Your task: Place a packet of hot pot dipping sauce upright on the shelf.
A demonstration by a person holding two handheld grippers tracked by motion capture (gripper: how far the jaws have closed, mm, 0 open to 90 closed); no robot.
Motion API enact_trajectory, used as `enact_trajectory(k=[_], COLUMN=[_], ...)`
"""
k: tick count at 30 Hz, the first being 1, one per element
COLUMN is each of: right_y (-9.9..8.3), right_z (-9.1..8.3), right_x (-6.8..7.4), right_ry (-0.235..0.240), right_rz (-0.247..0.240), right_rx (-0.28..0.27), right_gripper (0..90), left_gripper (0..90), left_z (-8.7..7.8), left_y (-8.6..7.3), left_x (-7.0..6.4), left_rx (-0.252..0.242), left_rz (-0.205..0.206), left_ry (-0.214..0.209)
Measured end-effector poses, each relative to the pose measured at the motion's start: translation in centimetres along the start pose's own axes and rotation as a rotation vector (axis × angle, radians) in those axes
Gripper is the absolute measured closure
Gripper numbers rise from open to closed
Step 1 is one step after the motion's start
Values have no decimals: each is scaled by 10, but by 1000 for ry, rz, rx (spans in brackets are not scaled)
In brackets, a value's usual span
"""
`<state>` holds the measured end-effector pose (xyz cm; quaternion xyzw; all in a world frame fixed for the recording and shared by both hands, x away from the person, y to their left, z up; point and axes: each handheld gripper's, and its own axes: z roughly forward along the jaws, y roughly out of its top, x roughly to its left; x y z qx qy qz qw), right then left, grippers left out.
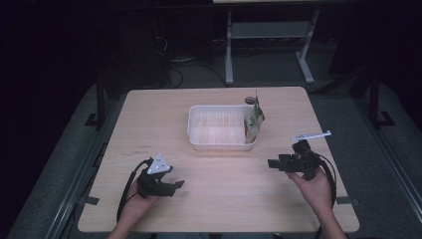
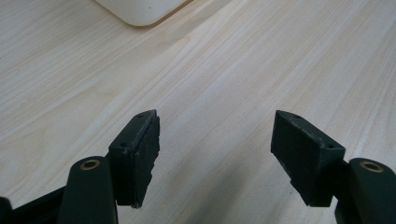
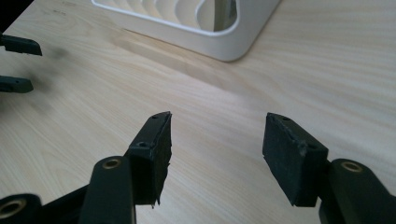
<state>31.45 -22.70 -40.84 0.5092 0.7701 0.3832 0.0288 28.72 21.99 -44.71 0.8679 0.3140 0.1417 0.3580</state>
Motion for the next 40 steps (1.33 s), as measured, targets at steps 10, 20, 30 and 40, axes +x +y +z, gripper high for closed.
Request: enact_trajectory(k=[10,20,30,40], right_y=[-31,-56,-58,-59], right_z=[6,10,19,18], right_x=[-12,-7,9,4], right_ry=[7,12,45,30], right_rz=[23,9,-23,-29], right_rx=[5,43,35,25], right_gripper=[406,394,373,362], left_gripper=[315,314,308,304], left_z=[1,1,3,6], left_y=[0,1,2,4], left_x=[0,-1,-4,-5], left_rx=[2,3,2,7], left_rz=[-4,3,5,8], left_ry=[0,-1,-4,-5])
